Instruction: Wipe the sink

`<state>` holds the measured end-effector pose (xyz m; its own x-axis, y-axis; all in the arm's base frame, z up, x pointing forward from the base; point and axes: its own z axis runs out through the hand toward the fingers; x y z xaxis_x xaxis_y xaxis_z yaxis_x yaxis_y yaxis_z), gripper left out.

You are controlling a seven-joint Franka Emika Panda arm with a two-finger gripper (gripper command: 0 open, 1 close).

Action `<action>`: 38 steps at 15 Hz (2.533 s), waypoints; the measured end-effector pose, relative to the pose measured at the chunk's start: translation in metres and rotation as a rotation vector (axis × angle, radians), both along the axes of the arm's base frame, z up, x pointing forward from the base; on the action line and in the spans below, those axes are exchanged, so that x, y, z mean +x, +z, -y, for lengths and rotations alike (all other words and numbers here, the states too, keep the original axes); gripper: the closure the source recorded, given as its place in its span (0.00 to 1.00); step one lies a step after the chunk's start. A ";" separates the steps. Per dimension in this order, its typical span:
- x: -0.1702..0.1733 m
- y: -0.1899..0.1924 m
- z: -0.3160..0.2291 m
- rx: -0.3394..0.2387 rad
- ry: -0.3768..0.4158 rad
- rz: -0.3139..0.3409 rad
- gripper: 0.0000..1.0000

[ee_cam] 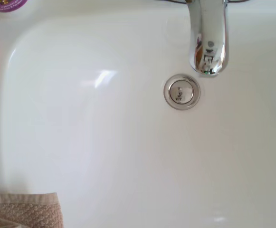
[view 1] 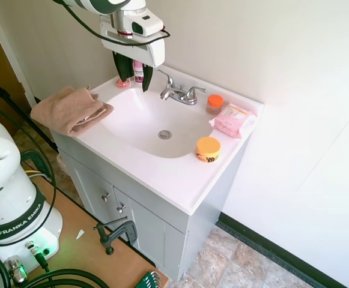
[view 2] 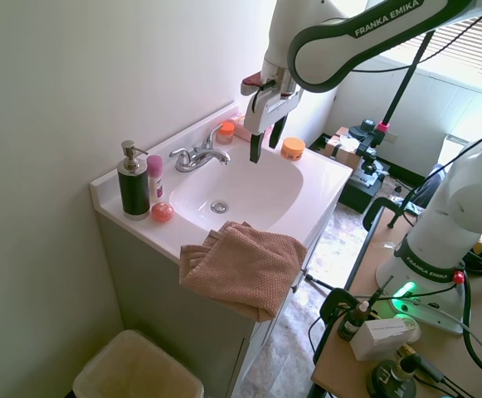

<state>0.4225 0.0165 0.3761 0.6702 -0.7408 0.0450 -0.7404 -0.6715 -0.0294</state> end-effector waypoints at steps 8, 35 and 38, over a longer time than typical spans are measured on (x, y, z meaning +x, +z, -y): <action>-0.010 0.008 -0.057 -0.005 0.119 0.006 0.00; -0.080 -0.122 -0.217 -0.108 0.365 -0.125 0.00; -0.078 -0.123 -0.219 -0.108 0.368 -0.129 1.00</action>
<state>0.3440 0.2350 0.2530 0.8950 -0.4459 0.0076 -0.4429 -0.8866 0.1331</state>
